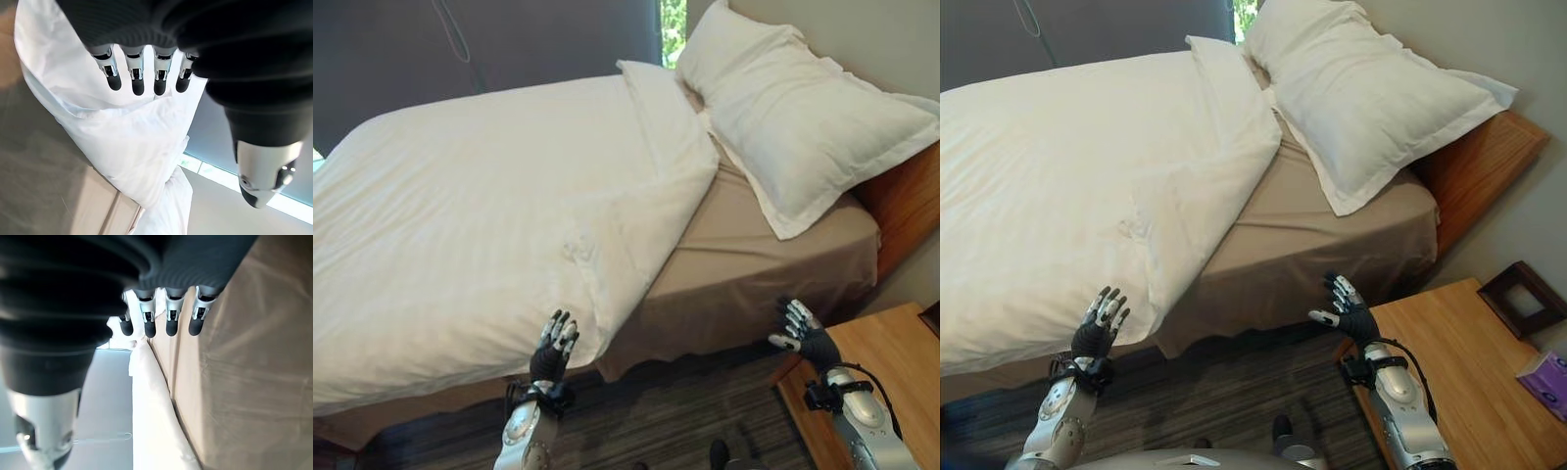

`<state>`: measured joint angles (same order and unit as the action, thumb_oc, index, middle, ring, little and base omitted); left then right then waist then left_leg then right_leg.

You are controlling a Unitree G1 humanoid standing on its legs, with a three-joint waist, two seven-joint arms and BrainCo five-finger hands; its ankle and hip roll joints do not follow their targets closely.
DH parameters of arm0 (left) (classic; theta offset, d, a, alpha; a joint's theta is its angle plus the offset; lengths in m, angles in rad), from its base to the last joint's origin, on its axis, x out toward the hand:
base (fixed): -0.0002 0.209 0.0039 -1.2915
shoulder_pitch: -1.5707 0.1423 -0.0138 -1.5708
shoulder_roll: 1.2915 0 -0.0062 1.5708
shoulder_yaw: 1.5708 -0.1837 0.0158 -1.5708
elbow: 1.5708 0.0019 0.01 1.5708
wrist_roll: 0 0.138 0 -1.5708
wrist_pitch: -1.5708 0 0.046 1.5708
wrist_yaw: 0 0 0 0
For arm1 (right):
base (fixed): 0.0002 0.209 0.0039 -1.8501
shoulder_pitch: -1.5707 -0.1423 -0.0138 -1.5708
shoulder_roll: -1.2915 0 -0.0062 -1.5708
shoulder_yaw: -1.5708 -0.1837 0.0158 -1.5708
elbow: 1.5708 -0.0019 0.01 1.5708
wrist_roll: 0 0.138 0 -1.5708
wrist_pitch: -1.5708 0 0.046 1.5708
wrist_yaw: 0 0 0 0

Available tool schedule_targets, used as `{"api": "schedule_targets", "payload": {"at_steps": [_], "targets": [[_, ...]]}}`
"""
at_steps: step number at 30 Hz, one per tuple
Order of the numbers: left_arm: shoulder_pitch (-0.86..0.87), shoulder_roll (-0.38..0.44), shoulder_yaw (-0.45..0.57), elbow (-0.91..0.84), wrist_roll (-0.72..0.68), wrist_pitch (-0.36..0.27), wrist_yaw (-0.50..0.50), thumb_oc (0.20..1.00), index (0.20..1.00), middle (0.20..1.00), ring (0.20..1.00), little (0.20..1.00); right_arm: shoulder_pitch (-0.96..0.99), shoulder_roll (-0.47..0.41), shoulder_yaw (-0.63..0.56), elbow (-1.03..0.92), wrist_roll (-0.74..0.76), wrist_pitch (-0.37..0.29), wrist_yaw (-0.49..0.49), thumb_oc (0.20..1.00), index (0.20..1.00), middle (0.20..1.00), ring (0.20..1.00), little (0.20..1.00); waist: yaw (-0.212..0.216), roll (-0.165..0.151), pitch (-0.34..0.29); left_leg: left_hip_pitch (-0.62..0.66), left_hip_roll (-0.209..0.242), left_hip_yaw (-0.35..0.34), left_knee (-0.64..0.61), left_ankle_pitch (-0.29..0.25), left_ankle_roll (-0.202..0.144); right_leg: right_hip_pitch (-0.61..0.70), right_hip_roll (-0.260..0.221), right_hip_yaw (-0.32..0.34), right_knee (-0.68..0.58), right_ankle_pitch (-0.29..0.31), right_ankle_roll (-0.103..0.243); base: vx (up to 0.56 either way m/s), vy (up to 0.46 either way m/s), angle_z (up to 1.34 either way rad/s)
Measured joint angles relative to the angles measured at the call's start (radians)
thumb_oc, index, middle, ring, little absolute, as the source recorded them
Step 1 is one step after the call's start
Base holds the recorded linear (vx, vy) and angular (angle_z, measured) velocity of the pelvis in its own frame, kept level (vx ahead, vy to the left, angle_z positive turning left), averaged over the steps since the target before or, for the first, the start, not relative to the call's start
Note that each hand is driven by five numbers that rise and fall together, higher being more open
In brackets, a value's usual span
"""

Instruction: Making the bed.

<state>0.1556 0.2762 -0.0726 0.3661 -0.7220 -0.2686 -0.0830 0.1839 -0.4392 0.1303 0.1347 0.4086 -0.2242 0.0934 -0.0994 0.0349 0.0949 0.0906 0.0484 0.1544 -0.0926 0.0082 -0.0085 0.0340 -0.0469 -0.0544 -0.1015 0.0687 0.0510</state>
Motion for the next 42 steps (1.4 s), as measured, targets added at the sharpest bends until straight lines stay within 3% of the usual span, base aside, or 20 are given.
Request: {"api": "schedule_targets", "payload": {"at_steps": [6, 10, 14, 16, 18, 20, 23, 26, 28, 38, 42], "targets": [[-0.008, 0.007, 0.003, -0.01, 0.01, 0.009, 0.001, 1.0, 1.0, 1.0, 1.0, 1.0, -0.005, -0.001, 0.0, 0.0, 0.003, 0.001, 0.002, 1.0, 1.0, 1.0, 1.0, 1.0, -0.005, 0.001, 0.0, 0.005, 0.0, 0.001, 0.0, -0.004, 0.001, 0.003, 0.0, 0.005, -0.002, -0.005, 0.007, -0.01, 0.01, -0.01], [-0.112, 0.224, 0.017, -0.057, 0.212, 0.031, 0.051, 1.0, 1.0, 1.0, 1.0, 1.0, -0.036, -0.024, 0.015, 0.02, 0.004, 0.003, 0.022, 1.0, 1.0, 1.0, 1.0, 1.0, -0.005, 0.004, 0.009, -0.013, 0.001, 0.024, -0.005, -0.01, 0.004, -0.03, 0.0, 0.026, -0.002, 0.007, 0.002, -0.04, 0.027, -0.15], [-0.267, 0.379, 0.052, -0.041, 0.273, 0.02, 0.092, 1.0, 1.0, 1.0, 1.0, 1.0, -0.044, -0.048, 0.044, 0.039, 0.004, 0.015, 0.041, 1.0, 1.0, 1.0, 1.0, 1.0, -0.011, 0.015, 0.013, -0.046, -0.002, 0.038, -0.006, -0.012, -0.004, -0.066, -0.002, 0.042, -0.002, 0.02, 0.006, -0.04, 0.037, -0.14], [-0.354, 0.408, 0.058, 0.054, 0.269, -0.004, 0.107, 1.0, 1.0, 1.0, 1.0, 1.0, -0.045, -0.058, 0.063, 0.04, 0.005, 0.023, 0.055, 1.0, 1.0, 1.0, 1.0, 1.0, -0.029, 0.019, 0.019, -0.057, -0.002, 0.048, -0.006, -0.002, -0.001, -0.083, -0.002, 0.048, -0.002, 0.027, 0.01, -0.03, 0.047, -0.09], [-0.488, 0.454, 0.035, 0.261, 0.255, -0.002, 0.126, 1.0, 1.0, 1.0, 1.0, 1.0, -0.049, -0.056, 0.09, 0.039, 0.015, 0.024, 0.071, 1.0, 1.0, 1.0, 1.0, 1.0, -0.054, 0.024, 0.026, -0.076, -0.002, 0.054, -0.005, 0.001, -0.002, -0.104, -0.001, 0.055, -0.002, 0.031, 0.008, -0.01, 0.039, -0.1], [-0.694, 0.581, -0.044, 0.55, 0.259, 0.04, 0.137, 1.0, 1.0, 1.0, 1.0, 1.0, -0.047, -0.058, 0.135, 0.039, 0.033, 0.039, 0.091, 1.0, 1.0, 1.0, 1.0, 1.0, -0.105, 0.027, 0.04, -0.107, -0.003, 0.065, 0.0, 0.009, -0.004, -0.141, 0.0, 0.063, -0.002, 0.044, 0.004, -0.02, 0.052, -0.21], [-0.999, 0.695, -0.089, 0.844, 0.266, 0.05, 0.145, 1.0, 1.0, 1.0, 1.0, 1.0, -0.035, -0.073, 0.154, 0.038, 0.045, 0.042, 0.108, 1.0, 1.0, 1.0, 1.0, 1.0, -0.163, 0.034, 0.085, -0.13, -0.005, 0.083, -0.001, 0.009, -0.005, -0.176, 0.0, 0.086, 0.003, 0.054, 0.005, -0.04, 0.04, -0.25], [-1.135, 0.769, -0.188, 0.921, 0.316, 0.079, 0.143, 1.0, 1.0, 1.0, 1.0, 1.0, -0.041, -0.088, 0.15, 0.06, 0.073, 0.042, 0.107, 1.0, 1.0, 1.0, 1.0, 1.0, -0.191, 0.046, 0.134, -0.183, -0.006, 0.105, -0.001, 0.012, -0.01, -0.239, 0.003, 0.106, 0.003, 0.069, 0.005, -0.09, 0.01, -0.19], [-1.176, 0.784, -0.238, 0.91, 0.36, 0.089, 0.138, 1.0, 1.0, 1.0, 1.0, 1.0, -0.059, -0.095, 0.15, 0.091, 0.074, 0.043, 0.106, 1.0, 1.0, 1.0, 1.0, 1.0, -0.197, 0.047, 0.158, -0.22, -0.007, 0.108, -0.001, 0.02, -0.016, -0.277, 0.003, 0.111, 0.003, 0.079, 0.003, 0.0, -0.014, -0.11], [-1.182, 0.746, -0.209, 0.912, 0.374, 0.135, 0.134, 1.0, 1.0, 1.0, 1.0, 1.0, -0.126, -0.096, 0.153, 0.076, 0.082, 0.039, 0.096, 1.0, 1.0, 1.0, 1.0, 1.0, -0.228, 0.016, 0.256, -0.302, 0.018, 0.16, 0.0, 0.028, -0.03, -0.387, 0.04, 0.157, 0.006, 0.105, -0.018, 0.01, -0.03, -0.16], [-1.189, 0.743, -0.151, 0.925, 0.373, 0.141, 0.192, 1.0, 1.0, 1.0, 1.0, 1.0, -0.127, -0.096, 0.152, 0.066, 0.091, 0.028, 0.081, 1.0, 1.0, 1.0, 1.0, 1.0, -0.229, 0.009, 0.282, -0.354, 0.022, 0.171, -0.001, 0.032, -0.036, -0.451, 0.044, 0.177, 0.012, 0.115, -0.022, -0.02, -0.04, -0.15]]}}
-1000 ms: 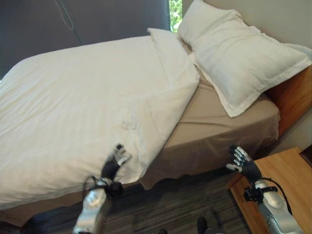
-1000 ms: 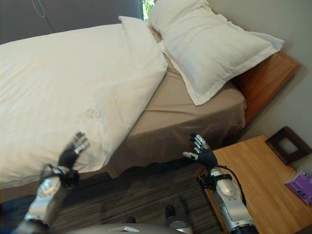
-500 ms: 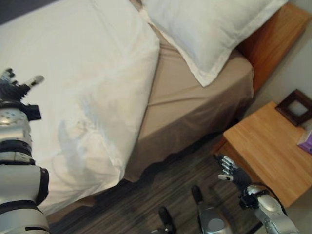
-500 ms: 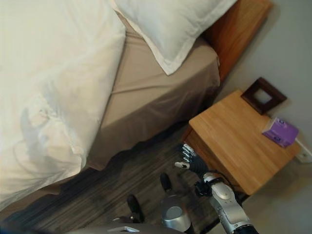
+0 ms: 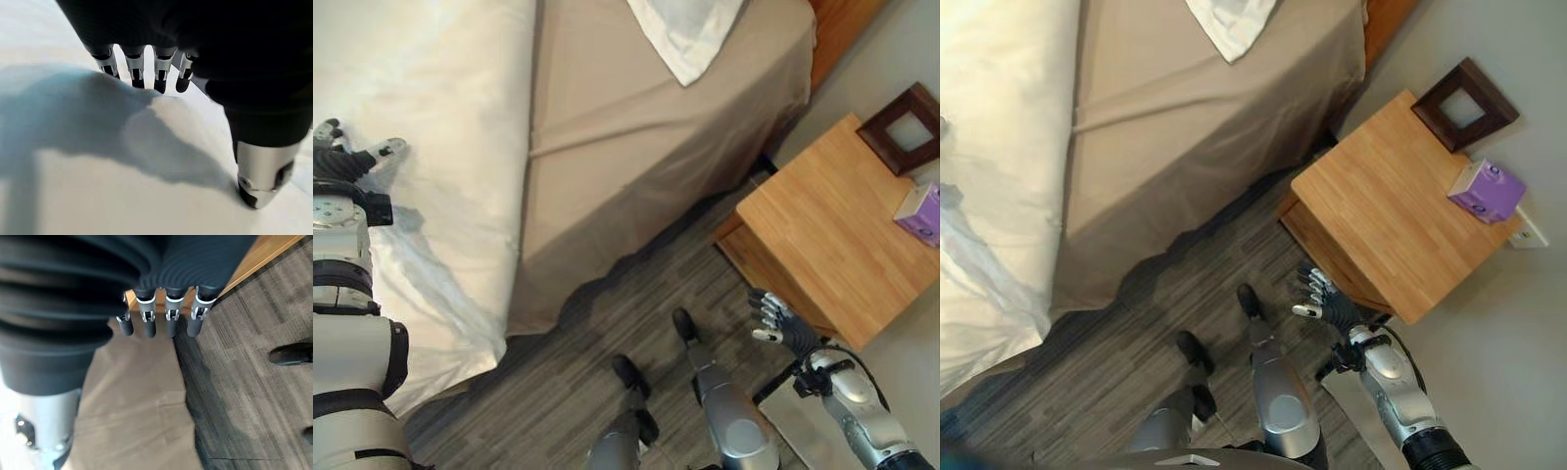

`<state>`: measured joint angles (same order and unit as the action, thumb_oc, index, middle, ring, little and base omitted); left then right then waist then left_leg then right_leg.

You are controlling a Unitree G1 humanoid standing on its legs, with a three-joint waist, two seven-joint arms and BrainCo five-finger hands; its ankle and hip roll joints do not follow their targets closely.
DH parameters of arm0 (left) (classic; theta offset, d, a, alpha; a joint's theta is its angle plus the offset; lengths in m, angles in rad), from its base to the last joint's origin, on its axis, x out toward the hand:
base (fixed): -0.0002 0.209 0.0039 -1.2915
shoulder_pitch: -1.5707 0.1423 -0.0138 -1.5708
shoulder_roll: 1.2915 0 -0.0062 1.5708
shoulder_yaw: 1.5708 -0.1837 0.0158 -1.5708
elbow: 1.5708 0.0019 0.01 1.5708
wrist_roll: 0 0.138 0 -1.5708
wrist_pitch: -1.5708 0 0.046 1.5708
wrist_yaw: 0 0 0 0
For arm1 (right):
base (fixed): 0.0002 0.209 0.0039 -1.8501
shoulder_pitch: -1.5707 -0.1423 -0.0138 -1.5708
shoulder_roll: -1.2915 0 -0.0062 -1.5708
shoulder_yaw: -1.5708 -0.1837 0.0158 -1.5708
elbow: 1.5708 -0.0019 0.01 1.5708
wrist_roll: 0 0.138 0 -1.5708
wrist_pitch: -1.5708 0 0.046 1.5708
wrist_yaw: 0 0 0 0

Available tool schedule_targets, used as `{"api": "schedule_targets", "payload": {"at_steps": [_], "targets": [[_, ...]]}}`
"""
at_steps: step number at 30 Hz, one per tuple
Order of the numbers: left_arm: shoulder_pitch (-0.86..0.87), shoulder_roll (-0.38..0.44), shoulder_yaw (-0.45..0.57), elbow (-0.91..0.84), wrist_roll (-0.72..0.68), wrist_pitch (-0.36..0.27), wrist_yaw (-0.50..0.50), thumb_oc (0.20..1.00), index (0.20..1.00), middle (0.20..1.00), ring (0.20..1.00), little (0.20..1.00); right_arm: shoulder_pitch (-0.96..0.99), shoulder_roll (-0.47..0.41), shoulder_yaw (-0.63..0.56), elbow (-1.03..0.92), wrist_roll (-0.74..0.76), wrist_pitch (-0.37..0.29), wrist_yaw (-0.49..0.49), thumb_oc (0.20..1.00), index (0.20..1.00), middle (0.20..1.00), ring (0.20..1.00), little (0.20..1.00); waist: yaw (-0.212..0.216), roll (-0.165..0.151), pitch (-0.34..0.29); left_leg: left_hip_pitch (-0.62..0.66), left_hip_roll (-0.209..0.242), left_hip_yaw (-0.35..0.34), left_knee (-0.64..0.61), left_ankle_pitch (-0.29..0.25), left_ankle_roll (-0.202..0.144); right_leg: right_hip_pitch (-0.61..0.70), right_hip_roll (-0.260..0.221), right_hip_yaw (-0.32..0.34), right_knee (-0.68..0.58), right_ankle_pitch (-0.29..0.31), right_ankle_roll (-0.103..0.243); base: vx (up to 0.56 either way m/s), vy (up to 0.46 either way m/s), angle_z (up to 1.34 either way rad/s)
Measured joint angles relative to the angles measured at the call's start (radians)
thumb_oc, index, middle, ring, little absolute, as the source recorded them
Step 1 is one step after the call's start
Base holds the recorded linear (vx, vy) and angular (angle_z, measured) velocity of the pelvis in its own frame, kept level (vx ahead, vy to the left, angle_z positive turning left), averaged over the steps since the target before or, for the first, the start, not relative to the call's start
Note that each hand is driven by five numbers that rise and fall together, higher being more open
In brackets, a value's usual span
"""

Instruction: Making the bed.

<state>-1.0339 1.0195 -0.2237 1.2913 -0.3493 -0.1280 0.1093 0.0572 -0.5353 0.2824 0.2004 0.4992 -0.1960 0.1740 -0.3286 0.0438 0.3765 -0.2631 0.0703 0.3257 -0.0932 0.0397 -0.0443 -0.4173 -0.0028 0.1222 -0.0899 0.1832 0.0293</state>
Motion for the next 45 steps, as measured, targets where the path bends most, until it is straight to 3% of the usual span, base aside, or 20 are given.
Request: {"api": "schedule_targets", "payload": {"at_steps": [3, 4, 5, 10, 14, 19, 22, 24, 25, 26, 29, 32, 35, 38, 41, 42, 44, 45], "targets": [[0.011, -0.002, -0.001, 0.0, 0.001, -0.001, 0.016, 1.0, 1.0, 1.0, 1.0, 1.0, 0.003, 0.0, 0.0, 0.003, 0.02, -0.001, -0.016, 1.0, 1.0, 1.0, 1.0, 1.0, -0.002, -0.004, 0.025, -0.009, -0.002, 0.01, 0.0, 0.0, 0.0, -0.016, 0.004, 0.008, 0.003, 0.003, -0.001, -0.01, -0.025, -0.11], [0.01, 0.001, 0.005, 0.002, 0.001, 0.0, 0.037, 0.815, 0.815, 0.815, 0.815, 0.815, 0.002, -0.001, -0.005, 0.004, 0.021, -0.006, -0.02, 1.0, 1.0, 1.0, 1.0, 1.0, 0.0, -0.001, 0.028, -0.031, 0.0, 0.025, 0.0, 0.0, -0.001, -0.041, 0.005, 0.025, -0.002, 0.01, 0.002, 0.02, -0.039, -0.22], [0.009, -0.001, 0.005, 0.004, 0.001, 0.001, 0.04, 0.2, 0.2, 0.2, 0.2, 0.2, 0.003, 0.0, -0.002, 0.004, 0.021, -0.006, -0.02, 1.0, 1.0, 1.0, 1.0, 1.0, -0.001, 0.0, 0.03, -0.032, 0.0, 0.026, 0.0, 0.001, -0.002, -0.043, 0.006, 0.028, -0.004, 0.014, 0.001, 0.03, -0.028, -0.24], [0.005, -0.015, 0.012, 0.009, 0.001, 0.003, 0.043, 0.2, 0.2, 0.2, 0.2, 0.2, 0.003, -0.001, -0.003, 0.004, 0.025, -0.015, -0.019, 1.0, 1.0, 1.0, 1.0, 1.0, -0.001, 0.017, 0.039, -0.022, -0.003, 0.045, 0.0, 0.002, -0.002, -0.039, 0.005, 0.041, -0.002, 0.017, 0.0, 0.01, -0.009, -0.05], [-0.061, -0.097, -0.096, -0.054, 0.0, 0.01, 0.044, 0.2, 0.2, 0.2, 0.2, 0.2, 0.003, 0.001, -0.003, 0.026, 0.025, -0.02, -0.02, 1.0, 1.0, 1.0, 1.0, 1.0, 0.001, 0.032, 0.041, 0.01, -0.013, 0.04, 0.0, 0.004, 0.001, -0.002, -0.008, 0.034, -0.005, 0.017, 0.004, 0.05, -0.01, 0.1], [-0.092, -0.202, -0.23, -0.316, -0.018, 0.0, 0.054, 0.2, 0.2, 0.2, 0.2, 0.2, 0.004, 0.003, -0.003, 0.057, 0.024, -0.026, -0.021, 1.0, 1.0, 1.0, 1.0, 1.0, 0.015, 0.056, 0.039, 0.019, -0.022, 0.004, 0.0, 0.014, 0.009, 0.025, -0.024, -0.001, -0.006, 0.016, 0.006, 0.02, -0.023, 0.22], [-0.065, -0.323, -0.355, -0.671, -0.039, -0.038, 0.069, 0.2, 0.2, 0.2, 0.2, 0.2, -0.012, 0.015, -0.011, 0.055, 0.018, -0.028, -0.022, 1.0, 1.0, 1.0, 1.0, 1.0, 0.035, 0.076, 0.035, 0.033, -0.033, -0.02, 0.0, 0.017, 0.013, 0.05, -0.039, -0.019, -0.005, 0.011, 0.013, 0.01, -0.017, 0.22], [0.002, -0.351, -0.355, -0.733, -0.055, -0.035, 0.082, 0.2, 0.2, 0.2, 0.2, 0.2, -0.018, 0.03, -0.021, 0.07, 0.012, -0.033, -0.034, 1.0, 1.0, 1.0, 1.0, 1.0, 0.032, 0.098, 0.026, 0.038, -0.04, -0.038, 0.0, 0.017, 0.013, 0.061, -0.046, -0.031, -0.006, 0.006, 0.019, 0.0, 0.009, 0.19], [0.021, -0.357, -0.353, -0.734, -0.103, -0.039, 0.082, 0.391, 0.391, 0.391, 0.391, 0.391, -0.024, 0.033, -0.015, 0.081, 0.009, -0.032, -0.035, 1.0, 1.0, 1.0, 1.0, 1.0, 0.034, 0.1, 0.025, 0.039, -0.043, -0.038, 0.0, 0.016, 0.013, 0.063, -0.05, -0.032, -0.006, 0.003, 0.023, 0.0, 0.029, 0.2], [0.025, -0.364, -0.35, -0.744, -0.148, -0.045, 0.081, 1.0, 1.0, 1.0, 1.0, 1.0, -0.026, 0.037, -0.015, 0.085, 0.009, -0.032, -0.038, 1.0, 1.0, 1.0, 1.0, 1.0, 0.035, 0.1, 0.025, 0.038, -0.047, -0.041, 0.0, 0.016, 0.013, 0.064, -0.055, -0.036, -0.006, 0.002, 0.024, 0.0, 0.034, 0.13], [0.11, -0.408, -0.34, -0.859, -0.208, -0.071, 0.067, 1.0, 1.0, 1.0, 1.0, 1.0, -0.023, 0.04, -0.017, 0.088, 0.007, -0.032, -0.043, 1.0, 1.0, 1.0, 1.0, 1.0, 0.031, 0.108, 0.02, 0.042, -0.056, -0.045, 0.0, 0.017, 0.014, 0.072, -0.066, -0.04, -0.007, 0.0, 0.03, 0.0, 0.03, 0.07], [0.135, -0.432, -0.427, -0.979, -0.237, -0.097, -0.062, 1.0, 1.0, 1.0, 1.0, 1.0, -0.023, 0.042, -0.019, 0.091, -0.002, -0.032, -0.044, 1.0, 1.0, 1.0, 1.0, 1.0, 0.028, 0.109, 0.018, 0.044, -0.063, -0.044, 0.0, 0.017, 0.015, 0.073, -0.074, -0.039, -0.007, 0.0, 0.036, 0.0, 0.025, -0.01], [0.137, -0.431, -0.451, -1.022, -0.237, -0.105, -0.141, 1.0, 1.0, 1.0, 1.0, 1.0, -0.021, 0.041, -0.02, 0.091, -0.029, -0.03, -0.045, 1.0, 1.0, 1.0, 1.0, 1.0, 0.012, 0.114, 0.015, 0.064, -0.065, -0.044, 0.0, 0.018, 0.015, 0.088, -0.075, -0.031, -0.007, 0.001, 0.038, 0.01, 0.015, -0.11], [0.148, -0.427, -0.441, -1.033, -0.276, -0.107, -0.17, 1.0, 1.0, 1.0, 1.0, 1.0, 0.001, 0.035, -0.038, 0.091, -0.03, -0.03, -0.043, 1.0, 1.0, 1.0, 1.0, 1.0, 0.003, 0.143, -0.005, 0.076, -0.056, -0.065, -0.006, 0.007, 0.006, 0.107, -0.068, -0.045, -0.007, -0.007, 0.038, 0.01, 0.002, 0.08], [0.196, -0.419, -0.406, -1.129, -0.327, -0.113, -0.195, 1.0, 1.0, 1.0, 1.0, 1.0, 0.013, 0.011, -0.043, 0.104, -0.03, -0.027, -0.04, 1.0, 1.0, 1.0, 1.0, 1.0, 0.012, 0.176, -0.028, 0.076, -0.053, -0.072, -0.006, 0.003, 0.0, 0.109, -0.066, -0.051, -0.007, -0.009, 0.04, 0.0, 0.003, 0.1], [0.245, -0.418, -0.374, -1.248, -0.359, -0.123, -0.208, 1.0, 1.0, 1.0, 1.0, 1.0, 0.017, 0.002, -0.043, 0.118, -0.029, -0.027, -0.036, 1.0, 1.0, 1.0, 1.0, 1.0, 0.016, 0.19, -0.037, 0.08, -0.053, -0.085, -0.006, 0.003, 0.001, 0.117, -0.067, -0.059, -0.007, -0.011, 0.034, 0.02, 0.007, 0.15], [0.268, -0.417, -0.359, -1.295, -0.385, -0.131, -0.233, 1.0, 1.0, 1.0, 1.0, 1.0, 0.019, 0.004, -0.045, 0.129, -0.028, -0.026, -0.033, 1.0, 1.0, 1.0, 1.0, 1.0, 0.031, 0.192, -0.039, 0.09, -0.052, -0.091, -0.006, 0.004, 0.002, 0.131, -0.066, -0.065, -0.007, -0.011, 0.034, 0.03, 0.002, 0.07], [0.364, -0.42, -0.251, -1.401, -0.43, -0.14, -0.255, 1.0, 1.0, 1.0, 1.0, 1.0, 0.037, 0.02, -0.073, 0.13, -0.025, -0.026, -0.032, 1.0, 1.0, 1.0, 1.0, 1.0, 0.029, 0.194, -0.041, 0.106, -0.049, -0.093, -0.006, -0.004, 0.003, 0.147, -0.064, -0.065, -0.007, -0.017, 0.032, 0.03, -0.002, 0.05]]}}
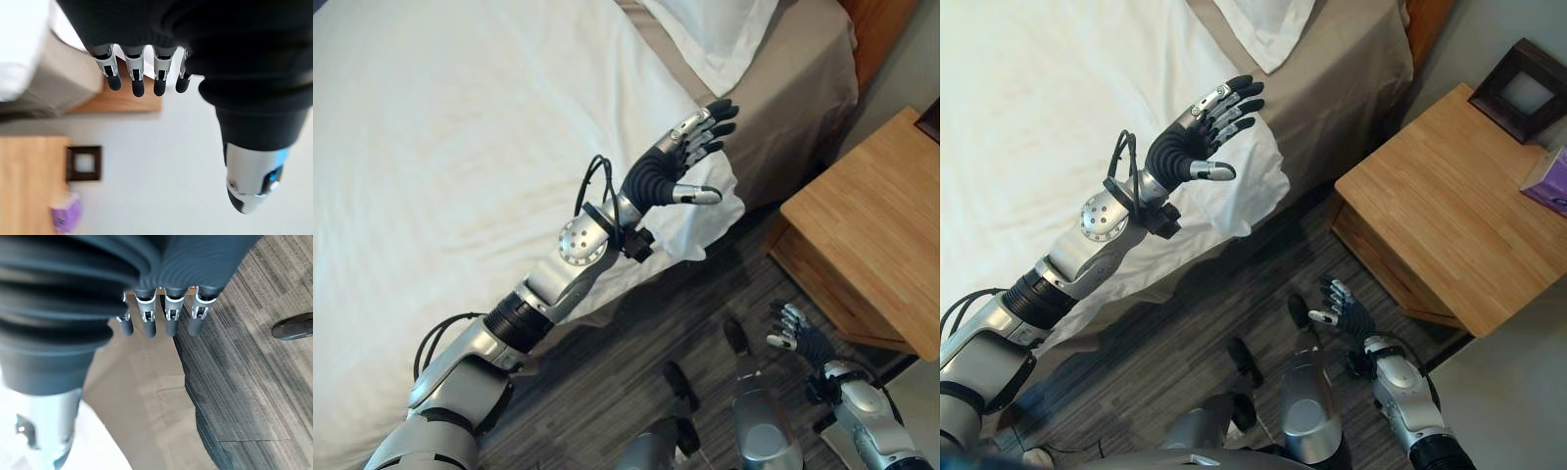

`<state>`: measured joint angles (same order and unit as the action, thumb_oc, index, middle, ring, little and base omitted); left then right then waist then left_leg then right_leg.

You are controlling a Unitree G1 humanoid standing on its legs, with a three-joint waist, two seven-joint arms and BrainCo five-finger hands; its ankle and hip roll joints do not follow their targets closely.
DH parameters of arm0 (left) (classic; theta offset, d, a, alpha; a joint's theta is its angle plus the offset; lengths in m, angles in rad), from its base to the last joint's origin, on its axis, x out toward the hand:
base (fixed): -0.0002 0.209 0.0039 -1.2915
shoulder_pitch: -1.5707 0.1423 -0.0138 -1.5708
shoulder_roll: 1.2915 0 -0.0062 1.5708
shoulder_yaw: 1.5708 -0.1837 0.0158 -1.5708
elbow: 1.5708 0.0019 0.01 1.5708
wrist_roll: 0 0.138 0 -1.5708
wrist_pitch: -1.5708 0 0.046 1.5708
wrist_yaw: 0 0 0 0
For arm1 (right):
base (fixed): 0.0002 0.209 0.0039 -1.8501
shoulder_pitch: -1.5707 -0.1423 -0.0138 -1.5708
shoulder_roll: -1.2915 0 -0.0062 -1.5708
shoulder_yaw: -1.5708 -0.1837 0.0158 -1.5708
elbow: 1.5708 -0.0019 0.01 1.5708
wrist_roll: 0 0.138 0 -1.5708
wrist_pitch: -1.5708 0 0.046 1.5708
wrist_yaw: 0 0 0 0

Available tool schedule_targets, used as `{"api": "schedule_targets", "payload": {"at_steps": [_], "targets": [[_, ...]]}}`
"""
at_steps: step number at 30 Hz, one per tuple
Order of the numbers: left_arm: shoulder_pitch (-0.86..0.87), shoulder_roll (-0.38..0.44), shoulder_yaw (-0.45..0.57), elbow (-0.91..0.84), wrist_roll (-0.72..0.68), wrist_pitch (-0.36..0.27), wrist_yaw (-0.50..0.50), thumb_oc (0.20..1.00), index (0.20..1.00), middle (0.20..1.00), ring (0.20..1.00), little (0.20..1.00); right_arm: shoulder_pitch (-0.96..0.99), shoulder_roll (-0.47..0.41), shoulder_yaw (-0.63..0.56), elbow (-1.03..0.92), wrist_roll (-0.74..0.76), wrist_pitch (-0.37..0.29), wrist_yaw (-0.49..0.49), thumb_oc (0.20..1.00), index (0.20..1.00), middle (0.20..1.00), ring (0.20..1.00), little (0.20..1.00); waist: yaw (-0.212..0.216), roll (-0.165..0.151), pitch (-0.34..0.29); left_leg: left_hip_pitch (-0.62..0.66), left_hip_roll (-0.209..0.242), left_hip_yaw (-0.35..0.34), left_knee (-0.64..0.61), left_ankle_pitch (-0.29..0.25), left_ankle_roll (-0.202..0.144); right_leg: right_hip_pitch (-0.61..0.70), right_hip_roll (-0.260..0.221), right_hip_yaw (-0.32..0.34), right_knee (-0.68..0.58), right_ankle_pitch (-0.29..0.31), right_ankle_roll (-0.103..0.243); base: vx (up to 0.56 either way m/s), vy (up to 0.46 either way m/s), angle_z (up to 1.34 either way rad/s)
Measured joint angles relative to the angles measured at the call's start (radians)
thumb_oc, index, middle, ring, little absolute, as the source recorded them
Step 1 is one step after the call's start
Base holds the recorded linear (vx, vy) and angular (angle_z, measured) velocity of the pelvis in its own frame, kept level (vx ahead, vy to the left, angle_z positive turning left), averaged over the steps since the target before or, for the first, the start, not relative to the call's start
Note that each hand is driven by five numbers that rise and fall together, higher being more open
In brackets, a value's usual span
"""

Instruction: Making the bed.

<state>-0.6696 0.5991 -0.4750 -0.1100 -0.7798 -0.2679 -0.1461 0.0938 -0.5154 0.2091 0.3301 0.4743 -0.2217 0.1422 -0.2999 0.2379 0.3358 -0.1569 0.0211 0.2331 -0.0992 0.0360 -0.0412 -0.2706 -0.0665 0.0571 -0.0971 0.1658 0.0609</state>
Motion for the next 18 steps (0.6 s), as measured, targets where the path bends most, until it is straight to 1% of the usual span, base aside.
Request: {"api": "schedule_targets", "payload": {"at_steps": [2, 3, 4, 5, 6, 7, 8, 9, 10, 12, 14, 16, 18], "targets": [[0.118, -0.043, 0.149, -0.073, -0.062, -0.033, -0.022, 1.0, 1.0, 1.0, 1.0, 1.0, 0.023, 0.005, -0.025, 0.001, 0.006, 0.001, 0.0, 1.0, 1.0, 1.0, 1.0, 1.0, 0.005, 0.003, -0.004, 0.029, 0.006, -0.012, 0.0, -0.003, 0.001, 0.035, 0.004, -0.01, 0.0, -0.01, -0.002, 0.03, -0.012, 0.16], [0.172, -0.07, 0.202, -0.076, -0.098, -0.057, -0.023, 1.0, 1.0, 1.0, 1.0, 1.0, 0.031, 0.006, -0.04, 0.001, 0.006, 0.001, -0.002, 1.0, 1.0, 1.0, 1.0, 1.0, 0.017, 0.006, -0.015, 0.034, 0.007, -0.025, 0.0, -0.005, 0.004, 0.045, 0.006, -0.02, 0.0, -0.016, -0.003, 0.03, -0.016, 0.21], [0.243, -0.129, 0.273, -0.076, -0.125, -0.069, -0.021, 1.0, 1.0, 1.0, 1.0, 1.0, 0.041, 0.008, -0.064, 0.001, 0.006, 0.001, -0.007, 1.0, 1.0, 1.0, 1.0, 1.0, 0.028, 0.009, -0.035, 0.041, 0.009, -0.03, 0.0, -0.007, 0.004, 0.054, 0.007, -0.026, 0.0, -0.021, -0.004, 0.02, -0.013, 0.13], [0.312, -0.157, 0.316, -0.074, -0.146, -0.077, -0.016, 1.0, 1.0, 1.0, 1.0, 1.0, 0.046, 0.008, -0.083, 0.001, 0.006, 0.001, -0.011, 1.0, 1.0, 1.0, 1.0, 1.0, 0.034, 0.007, -0.055, 0.041, 0.011, -0.03, 0.0, -0.007, 0.002, 0.054, 0.009, -0.026, 0.0, -0.022, -0.002, 0.04, -0.017, 0.09], [0.405, -0.176, 0.363, -0.069, -0.16, -0.077, -0.013, 1.0, 1.0, 1.0, 1.0, 1.0, 0.037, 0.008, -0.117, -0.004, 0.004, 0.001, -0.024, 0.241, 0.241, 0.241, 0.241, 0.241, 0.052, 0.003, -0.072, 0.046, 0.012, -0.034, 0.0, -0.002, 0.007, 0.06, 0.011, -0.032, 0.0, -0.021, -0.003, 0.03, -0.018, 0.03], [0.492, -0.208, 0.416, -0.067, -0.161, -0.077, -0.012, 1.0, 1.0, 1.0, 1.0, 1.0, 0.032, 0.002, -0.157, -0.016, -0.001, 0.002, -0.036, 0.2, 0.2, 0.2, 0.2, 0.2, 0.063, -0.002, -0.074, 0.057, 0.013, -0.036, 0.0, -0.003, 0.008, 0.075, 0.012, -0.037, 0.0, -0.023, -0.004, 0.05, -0.01, 0.12], [0.581, -0.259, 0.471, -0.056, -0.162, -0.08, -0.013, 1.0, 1.0, 1.0, 1.0, 1.0, 0.025, -0.011, -0.201, -0.033, -0.006, 0.003, -0.052, 0.2, 0.2, 0.2, 0.2, 0.2, 0.068, -0.003, -0.082, 0.064, 0.013, -0.046, 0.0, -0.007, 0.008, 0.092, 0.011, -0.046, 0.0, -0.032, -0.003, 0.03, 0.023, 0.26], [0.715, -0.286, 0.502, 0.005, -0.204, -0.079, -0.006, 1.0, 1.0, 1.0, 1.0, 1.0, -0.001, -0.058, -0.298, -0.059, -0.009, -0.001, -0.083, 0.2, 0.2, 0.2, 0.2, 0.2, 0.088, -0.016, -0.104, 0.086, 0.012, -0.056, 0.001, -0.009, 0.01, 0.112, 0.01, -0.052, -0.001, -0.04, -0.004, 0.02, 0.039, 0.24], [0.777, -0.275, 0.489, 0.032, -0.233, -0.076, -0.01, 1.0, 1.0, 1.0, 1.0, 1.0, -0.066, -0.096, -0.34, -0.041, -0.013, -0.004, -0.116, 0.2, 0.2, 0.2, 0.2, 0.2, 0.117, -0.03, -0.112, 0.09, 0.012, -0.057, 0.0, -0.01, 0.011, 0.117, 0.008, -0.053, -0.001, -0.042, -0.004, -0.01, 0.03, 0.18], [0.845, -0.289, 0.457, 0.098, -0.274, -0.067, -0.015, 1.0, 1.0, 1.0, 1.0, 1.0, -0.243, -0.144, -0.386, 0.015, 0.002, -0.004, -0.168, 0.2, 0.2, 0.2, 0.2, 0.2, 0.14, -0.044, -0.128, 0.09, 0.006, -0.064, 0.0, -0.011, 0.016, 0.121, 0.002, -0.057, -0.001, -0.043, 0.0, -0.02, 0.01, 0.08], [0.884, -0.292, 0.362, 0.129, -0.312, -0.03, -0.015, 1.0, 1.0, 1.0, 1.0, 1.0, -0.393, -0.162, -0.374, 0.04, 0.048, -0.038, -0.201, 0.2, 0.2, 0.2, 0.2, 0.2, 0.168, -0.054, -0.149, 0.088, 0.002, -0.077, 0.001, -0.007, 0.021, 0.124, -0.003, -0.07, -0.001, -0.042, 0.0, -0.03, 0.01, 0.18], [0.924, -0.292, 0.263, 0.129, -0.318, 0.002, -0.019, 1.0, 1.0, 1.0, 1.0, 1.0, -0.562, -0.152, -0.254, 0.05, 0.141, -0.042, -0.219, 0.2, 0.2, 0.2, 0.2, 0.2, 0.197, -0.063, -0.158, 0.094, 0.002, -0.083, 0.006, -0.002, 0.028, 0.134, -0.003, -0.08, -0.002, -0.042, 0.0, -0.04, 0.003, 0.13], [0.921, -0.289, 0.2, 0.129, -0.318, 0.037, -0.023, 1.0, 1.0, 1.0, 1.0, 1.0, -0.71, -0.142, -0.131, 0.113, 0.205, -0.046, -0.214, 0.2, 0.2, 0.2, 0.2, 0.2, 0.216, -0.06, -0.163, 0.097, 0.002, -0.084, 0.006, 0.001, 0.031, 0.136, -0.004, -0.081, -0.002, -0.041, 0.0, -0.03, 0.002, 0.07]]}}
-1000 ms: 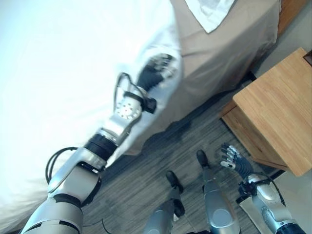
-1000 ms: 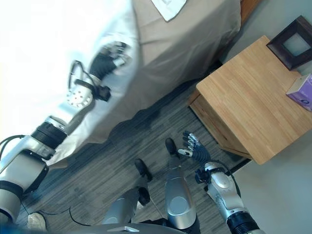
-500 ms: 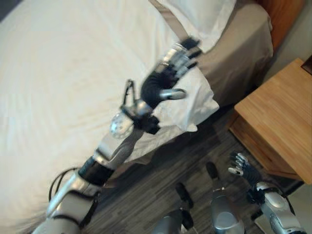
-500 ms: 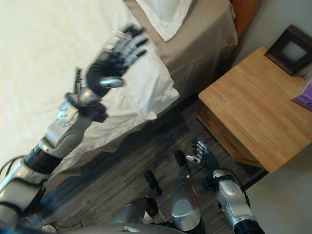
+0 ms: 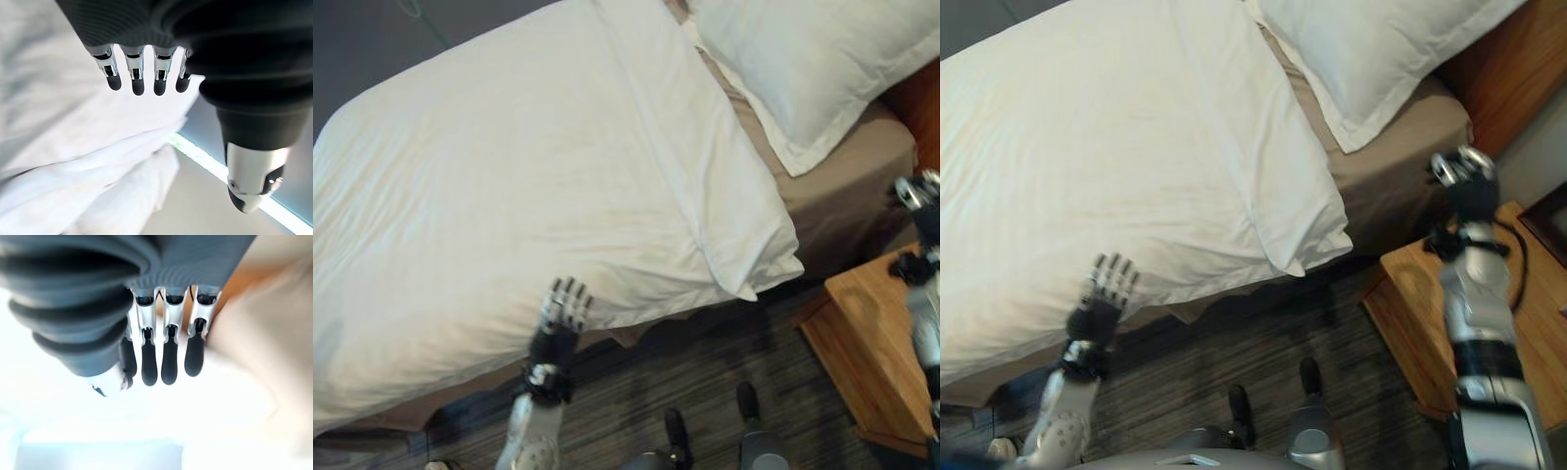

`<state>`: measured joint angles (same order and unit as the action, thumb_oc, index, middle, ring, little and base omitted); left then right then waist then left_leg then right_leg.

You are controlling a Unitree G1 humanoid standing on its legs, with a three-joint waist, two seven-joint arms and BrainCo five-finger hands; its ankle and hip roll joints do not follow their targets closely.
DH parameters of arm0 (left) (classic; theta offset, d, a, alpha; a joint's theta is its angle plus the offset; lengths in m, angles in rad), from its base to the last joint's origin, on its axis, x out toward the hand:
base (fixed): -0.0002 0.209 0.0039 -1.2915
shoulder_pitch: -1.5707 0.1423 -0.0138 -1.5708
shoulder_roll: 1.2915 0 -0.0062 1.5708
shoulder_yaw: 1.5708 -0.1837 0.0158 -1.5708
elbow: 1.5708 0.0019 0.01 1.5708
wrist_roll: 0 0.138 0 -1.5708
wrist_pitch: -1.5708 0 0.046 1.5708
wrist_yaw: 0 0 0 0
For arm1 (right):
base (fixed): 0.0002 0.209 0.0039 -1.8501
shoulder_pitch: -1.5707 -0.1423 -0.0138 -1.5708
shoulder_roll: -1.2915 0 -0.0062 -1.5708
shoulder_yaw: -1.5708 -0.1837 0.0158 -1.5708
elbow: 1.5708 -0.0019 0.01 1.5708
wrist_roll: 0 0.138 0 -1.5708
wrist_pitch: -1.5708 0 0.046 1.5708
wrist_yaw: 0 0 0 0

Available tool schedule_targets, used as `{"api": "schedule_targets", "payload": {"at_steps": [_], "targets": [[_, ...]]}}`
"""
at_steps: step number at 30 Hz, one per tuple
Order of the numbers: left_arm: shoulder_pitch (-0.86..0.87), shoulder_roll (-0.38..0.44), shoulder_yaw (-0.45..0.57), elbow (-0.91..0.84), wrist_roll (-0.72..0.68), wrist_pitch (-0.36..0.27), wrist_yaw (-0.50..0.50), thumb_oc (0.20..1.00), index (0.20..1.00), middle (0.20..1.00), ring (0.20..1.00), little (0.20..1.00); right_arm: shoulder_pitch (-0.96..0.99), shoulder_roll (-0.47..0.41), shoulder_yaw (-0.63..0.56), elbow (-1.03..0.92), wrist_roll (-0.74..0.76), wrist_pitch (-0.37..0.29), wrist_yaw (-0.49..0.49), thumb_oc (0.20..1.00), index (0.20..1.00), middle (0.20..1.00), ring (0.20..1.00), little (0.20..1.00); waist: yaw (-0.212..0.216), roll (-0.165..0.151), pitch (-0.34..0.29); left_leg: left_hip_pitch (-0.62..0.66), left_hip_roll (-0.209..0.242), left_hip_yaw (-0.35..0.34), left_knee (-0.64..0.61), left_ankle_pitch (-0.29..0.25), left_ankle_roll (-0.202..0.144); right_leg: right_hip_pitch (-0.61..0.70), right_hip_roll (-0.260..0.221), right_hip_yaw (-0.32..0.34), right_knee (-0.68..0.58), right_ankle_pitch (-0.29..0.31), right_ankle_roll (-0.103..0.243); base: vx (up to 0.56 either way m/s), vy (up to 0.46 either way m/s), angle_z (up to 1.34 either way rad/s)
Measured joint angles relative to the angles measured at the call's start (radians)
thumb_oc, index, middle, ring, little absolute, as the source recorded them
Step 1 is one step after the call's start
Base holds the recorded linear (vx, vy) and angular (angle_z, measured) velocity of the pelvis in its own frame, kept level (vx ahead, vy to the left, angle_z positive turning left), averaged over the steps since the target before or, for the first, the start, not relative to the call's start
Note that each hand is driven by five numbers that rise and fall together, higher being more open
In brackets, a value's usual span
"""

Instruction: Making the bed.

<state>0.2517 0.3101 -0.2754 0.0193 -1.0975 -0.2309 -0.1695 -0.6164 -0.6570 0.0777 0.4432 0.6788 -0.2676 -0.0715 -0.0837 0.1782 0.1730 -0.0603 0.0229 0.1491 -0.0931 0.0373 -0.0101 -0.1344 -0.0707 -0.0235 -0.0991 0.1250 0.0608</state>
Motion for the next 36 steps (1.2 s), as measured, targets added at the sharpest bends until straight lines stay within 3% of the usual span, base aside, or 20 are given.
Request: {"api": "schedule_targets", "payload": {"at_steps": [3, 9, 16, 22, 25, 27, 29, 30, 33, 34, 35, 36], "targets": [[-0.039, 0.01, -0.013, -0.015, -0.001, 0.035, -0.027, 1.0, 1.0, 1.0, 1.0, 1.0, -0.122, 0.023, 0.134, 0.078, 0.002, 0.025, 0.029, 0.2, 0.2, 0.2, 0.2, 0.2, 0.067, 0.005, -0.004, -0.002, 0.002, -0.007, 0.0, 0.005, 0.001, 0.005, 0.001, -0.013, 0.0, -0.001, 0.001, -0.02, -0.01, 0.1], [-0.091, 0.029, -0.023, -0.014, -0.031, 0.048, -0.033, 1.0, 1.0, 1.0, 1.0, 1.0, -0.257, 0.177, 0.228, 0.398, 0.118, 0.085, 0.032, 0.2, 0.2, 0.2, 0.2, 0.2, 0.065, 0.024, -0.02, -0.009, 0.002, -0.024, 0.0, 0.007, 0.001, 0.003, 0.001, -0.022, 0.0, -0.001, 0.0, -0.01, -0.005, 0.05], [-0.137, 0.05, -0.04, 0.001, -0.02, 0.058, -0.034, 1.0, 1.0, 1.0, 1.0, 1.0, -0.349, 0.205, 0.245, 0.574, 0.151, 0.133, 0.036, 0.2, 0.2, 0.2, 0.2, 0.2, 0.1, 0.05, -0.025, -0.035, 0.004, -0.028, 0.0, 0.015, -0.006, -0.022, 0.003, -0.027, -0.004, -0.003, 0.001, -0.06, -0.014, 0.02], [-0.179, 0.047, -0.083, 0.042, -0.019, 0.057, -0.033, 1.0, 1.0, 1.0, 1.0, 1.0, -0.378, 0.198, 0.233, 0.785, 0.145, 0.169, 0.04, 0.2, 0.2, 0.2, 0.2, 0.2, 0.127, 0.124, -0.02, -0.075, 0.005, -0.037, 0.0, 0.023, -0.011, -0.06, 0.004, -0.034, -0.005, 0.002, 0.001, 0.0, -0.023, 0.03], [-0.178, 0.019, -0.093, 0.041, -0.017, 0.057, -0.033, 1.0, 1.0, 1.0, 1.0, 1.0, -0.27, 0.227, 0.152, 0.781, 0.149, 0.156, 0.057, 0.2, 0.2, 0.2, 0.2, 0.2, 0.126, 0.144, -0.022, -0.083, 0.008, -0.026, 0.0, 0.021, -0.014, -0.072, 0.007, -0.024, -0.003, 0.001, 0.0, 0.07, -0.016, -0.1], [-0.182, 0.004, -0.109, 0.031, 0.007, 0.061, -0.034, 1.0, 1.0, 1.0, 1.0, 1.0, -0.067, 0.288, 0.043, 0.761, 0.18, 0.14, 0.084, 0.2, 0.2, 0.2, 0.2, 0.2, 0.109, 0.143, -0.021, -0.07, 0.009, -0.022, 0.0, 0.021, -0.015, -0.062, 0.008, -0.021, -0.005, -0.007, -0.002, 0.07, -0.022, -0.05], [-0.187, 0.007, -0.101, 0.022, 0.021, 0.066, -0.041, 1.0, 1.0, 1.0, 1.0, 1.0, 0.034, 0.296, 0.004, 0.874, 0.194, 0.191, 0.095, 0.2, 0.2, 0.2, 0.2, 0.2, 0.111, 0.143, -0.02, -0.062, 0.007, -0.024, 0.0, 0.021, -0.015, -0.053, 0.006, -0.02, 0.0, -0.013, -0.001, 0.07, -0.017, -0.05], [-0.185, 0.003, -0.093, 0.025, 0.021, 0.067, -0.046, 1.0, 1.0, 1.0, 1.0, 1.0, 0.112, 0.291, -0.005, 0.917, 0.193, 0.216, 0.094, 0.2, 0.2, 0.2, 0.2, 0.2, 0.102, 0.129, -0.008, -0.06, 0.006, -0.024, 0.0, 0.02, -0.015, -0.054, 0.005, -0.018, 0.0, -0.016, 0.003, 0.09, -0.018, -0.01], [-0.14, -0.003, -0.004, 0.041, 0.022, 0.066, -0.073, 1.0, 1.0, 1.0, 1.0, 1.0, 0.369, 0.277, -0.187, 0.933, 0.193, 0.222, 0.125, 0.2, 0.2, 0.2, 0.2, 0.2, 0.066, 0.124, -0.005, -0.052, 0.004, -0.024, 0.0, 0.019, -0.017, -0.041, 0.003, -0.02, 0.0, -0.025, 0.004, 0.04, -0.011, 0.0], [-0.119, 0.0, 0.034, 0.055, 0.022, 0.066, -0.073, 1.0, 1.0, 1.0, 1.0, 1.0, 0.43, 0.25, -0.193, 0.963, 0.194, 0.233, 0.107, 0.2, 0.2, 0.2, 0.2, 0.2, 0.046, 0.108, 0.006, -0.046, 0.004, -0.02, 0.0, 0.019, -0.017, -0.042, 0.003, -0.012, 0.0, -0.026, 0.005, 0.07, -0.004, -0.24], [-0.123, 0.0, 0.059, 0.107, 0.022, 0.066, -0.075, 1.0, 1.0, 1.0, 1.0, 1.0, 0.536, 0.21, -0.323, 0.978, 0.195, 0.233, 0.127, 0.2, 0.2, 0.2, 0.2, 0.2, 0.002, 0.082, 0.023, -0.026, 0.005, -0.024, 0.0, 0.017, -0.02, -0.026, 0.004, 0.001, -0.001, -0.027, 0.005, 0.06, 0.002, -0.24], [-0.126, 0.0, 0.072, 0.12, 0.023, 0.066, -0.074, 1.0, 1.0, 1.0, 1.0, 1.0, 0.569, 0.19, -0.354, 0.979, 0.195, 0.228, 0.125, 0.2, 0.2, 0.2, 0.2, 0.2, -0.014, 0.07, 0.027, -0.018, 0.006, -0.022, -0.001, 0.013, -0.024, -0.018, 0.004, 0.003, -0.002, -0.028, 0.005, 0.05, -0.005, -0.16]]}}
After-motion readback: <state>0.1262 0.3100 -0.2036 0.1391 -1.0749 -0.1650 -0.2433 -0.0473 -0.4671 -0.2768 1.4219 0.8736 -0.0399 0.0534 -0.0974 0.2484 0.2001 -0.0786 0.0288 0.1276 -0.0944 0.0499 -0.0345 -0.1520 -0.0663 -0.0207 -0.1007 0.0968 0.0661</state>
